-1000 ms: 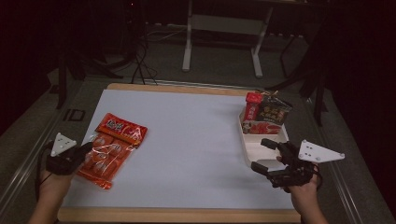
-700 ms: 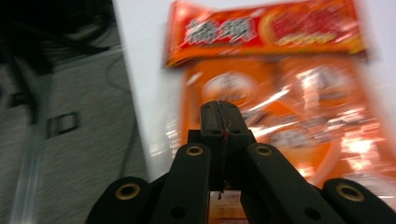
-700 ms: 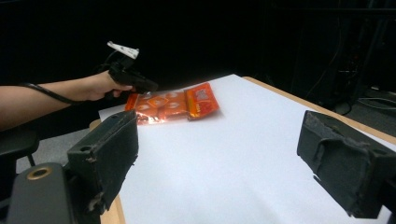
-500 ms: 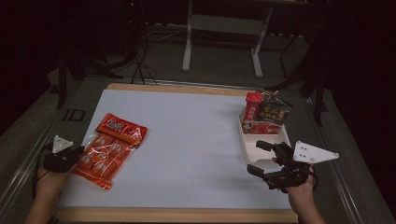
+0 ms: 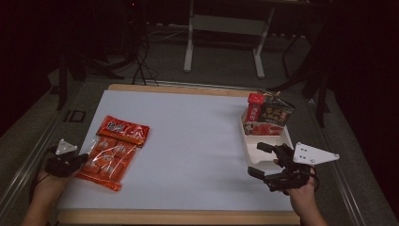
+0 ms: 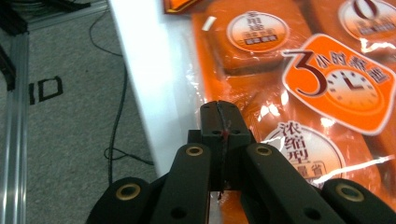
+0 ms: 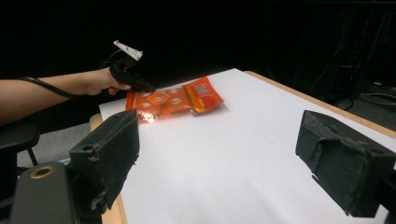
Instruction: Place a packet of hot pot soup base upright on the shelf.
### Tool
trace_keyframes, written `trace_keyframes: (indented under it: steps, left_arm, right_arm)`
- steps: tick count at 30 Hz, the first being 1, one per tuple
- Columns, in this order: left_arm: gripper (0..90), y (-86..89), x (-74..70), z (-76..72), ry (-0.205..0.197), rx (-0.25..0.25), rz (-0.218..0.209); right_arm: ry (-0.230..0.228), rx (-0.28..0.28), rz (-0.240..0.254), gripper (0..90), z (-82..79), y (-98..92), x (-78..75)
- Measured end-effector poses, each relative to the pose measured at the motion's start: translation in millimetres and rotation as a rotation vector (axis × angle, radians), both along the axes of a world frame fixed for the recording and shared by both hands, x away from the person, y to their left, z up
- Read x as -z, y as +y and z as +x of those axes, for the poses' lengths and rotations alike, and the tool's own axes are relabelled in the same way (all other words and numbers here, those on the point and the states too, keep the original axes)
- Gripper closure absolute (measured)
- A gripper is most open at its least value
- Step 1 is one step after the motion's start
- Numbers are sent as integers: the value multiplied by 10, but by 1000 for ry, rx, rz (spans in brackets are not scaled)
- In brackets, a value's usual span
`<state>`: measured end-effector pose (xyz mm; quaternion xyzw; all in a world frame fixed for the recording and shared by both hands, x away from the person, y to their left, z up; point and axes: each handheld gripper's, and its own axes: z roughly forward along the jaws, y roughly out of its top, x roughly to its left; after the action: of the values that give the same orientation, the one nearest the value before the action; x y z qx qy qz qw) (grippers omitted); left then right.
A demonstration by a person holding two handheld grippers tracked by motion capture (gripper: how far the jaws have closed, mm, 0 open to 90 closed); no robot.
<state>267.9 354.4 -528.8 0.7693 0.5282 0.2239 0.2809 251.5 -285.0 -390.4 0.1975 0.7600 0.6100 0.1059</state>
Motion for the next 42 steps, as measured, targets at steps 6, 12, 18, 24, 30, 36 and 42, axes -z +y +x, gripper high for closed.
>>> trace_keyframes:
  steps: [6,12,18,24,30,36,42]
  left_arm:
    - [900,-253,-1,-100,5,52,-19]
    - [900,-518,-4,-198,10,105,-34]
    - [900,-707,-20,-279,29,157,-53]
    - [900,-709,-86,-257,-9,101,-42]
    - [900,-557,-188,-7,-42,-2,-54]
    - [900,-513,-95,205,9,-71,-80]
    - [900,-551,-23,281,12,-103,-67]
  right_arm:
    - [-2,-2,3,135,-12,2,-15]
    - [-1,-4,5,135,-17,3,-18]
    - [-3,-6,0,135,-20,5,-9]
    - [-2,-3,-12,135,-21,9,-1]
    - [2,-9,-3,136,-21,6,-3]
    - [4,-14,-7,137,-30,-4,-6]
    - [8,-12,-5,137,-20,-13,2]
